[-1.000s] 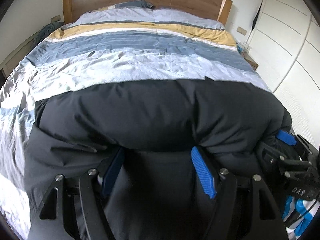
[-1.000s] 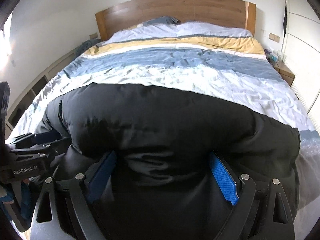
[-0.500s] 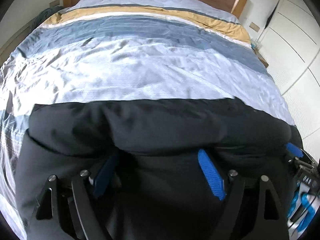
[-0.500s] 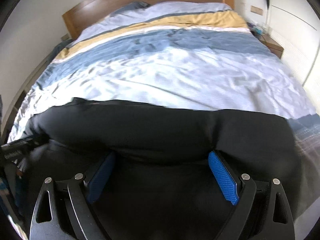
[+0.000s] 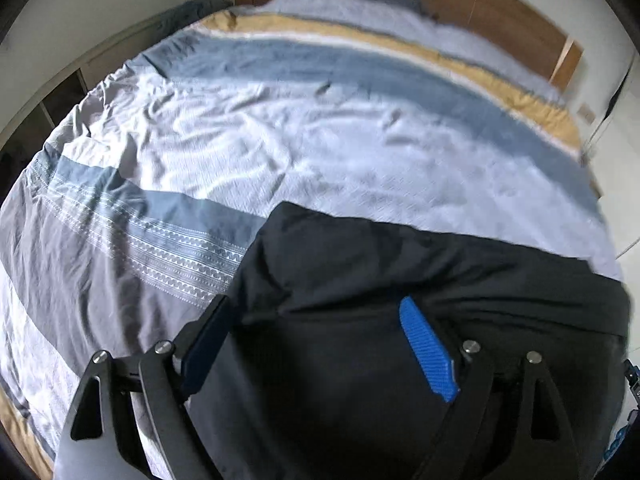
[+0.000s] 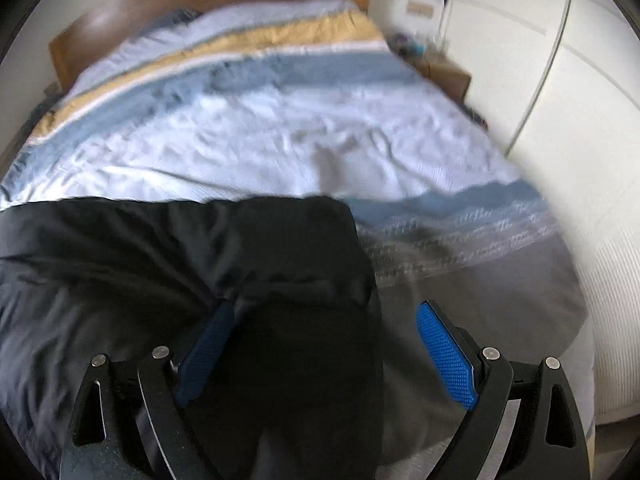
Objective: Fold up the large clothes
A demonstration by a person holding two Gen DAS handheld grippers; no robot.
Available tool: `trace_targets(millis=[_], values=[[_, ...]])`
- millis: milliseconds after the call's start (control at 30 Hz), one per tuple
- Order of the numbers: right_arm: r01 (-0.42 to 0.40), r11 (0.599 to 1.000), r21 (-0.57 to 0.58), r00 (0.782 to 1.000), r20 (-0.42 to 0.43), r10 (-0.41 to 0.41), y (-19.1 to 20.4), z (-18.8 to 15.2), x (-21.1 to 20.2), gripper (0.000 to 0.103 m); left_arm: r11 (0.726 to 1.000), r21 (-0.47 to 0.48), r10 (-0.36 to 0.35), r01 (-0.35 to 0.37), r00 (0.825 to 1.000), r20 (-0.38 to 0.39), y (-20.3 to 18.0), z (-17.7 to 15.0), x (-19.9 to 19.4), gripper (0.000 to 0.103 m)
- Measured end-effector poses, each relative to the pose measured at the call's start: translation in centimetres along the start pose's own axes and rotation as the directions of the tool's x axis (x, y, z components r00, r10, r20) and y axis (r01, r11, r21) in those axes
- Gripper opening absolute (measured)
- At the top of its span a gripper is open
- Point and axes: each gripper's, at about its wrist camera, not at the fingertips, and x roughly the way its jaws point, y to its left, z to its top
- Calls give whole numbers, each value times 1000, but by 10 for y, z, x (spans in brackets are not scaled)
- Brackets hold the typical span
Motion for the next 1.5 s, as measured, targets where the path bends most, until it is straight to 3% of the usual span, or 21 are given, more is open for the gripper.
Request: trace_targets(millis=[133, 233, 400, 533, 767, 1033, 1300, 1500], values=[[-128, 991, -49, 985, 106, 133, 40, -13, -44, 92, 990, 55, -134, 132, 990, 41, -19, -24, -29, 86], [-228, 969, -97, 965, 109, 238, 82, -30, -57, 92, 972, 103, -212, 210, 977, 9, -46, -48, -35, 86], [-275, 939, -208, 953, 71, 295, 133, -61, -54, 92, 958, 205, -206, 199, 978, 16, -77, -90, -41, 86], [-254, 949, -188, 963, 45, 267, 121, -71, -38, 94, 956, 246, -176, 162, 984, 38, -80, -109, -41, 86], [-139, 986, -91, 990, 20, 141, 53, -72, -17, 95, 974, 204, -114, 99, 991, 64, -55, -116, -43, 86], [-14, 999, -45, 1000, -13, 14, 4, -72, -13, 95, 975, 215, -74, 51, 992, 100, -50, -123, -54, 86], [43, 999, -3, 999, -4, -43, -22, -80, -32, 96, 973, 231, -43, 16, 993, 112, -41, -124, -69, 86], [34, 999, 15, 999, 4, -34, -23, -91, -52, 97, 970, 244, -24, -13, 989, 148, -27, -128, -86, 86]])
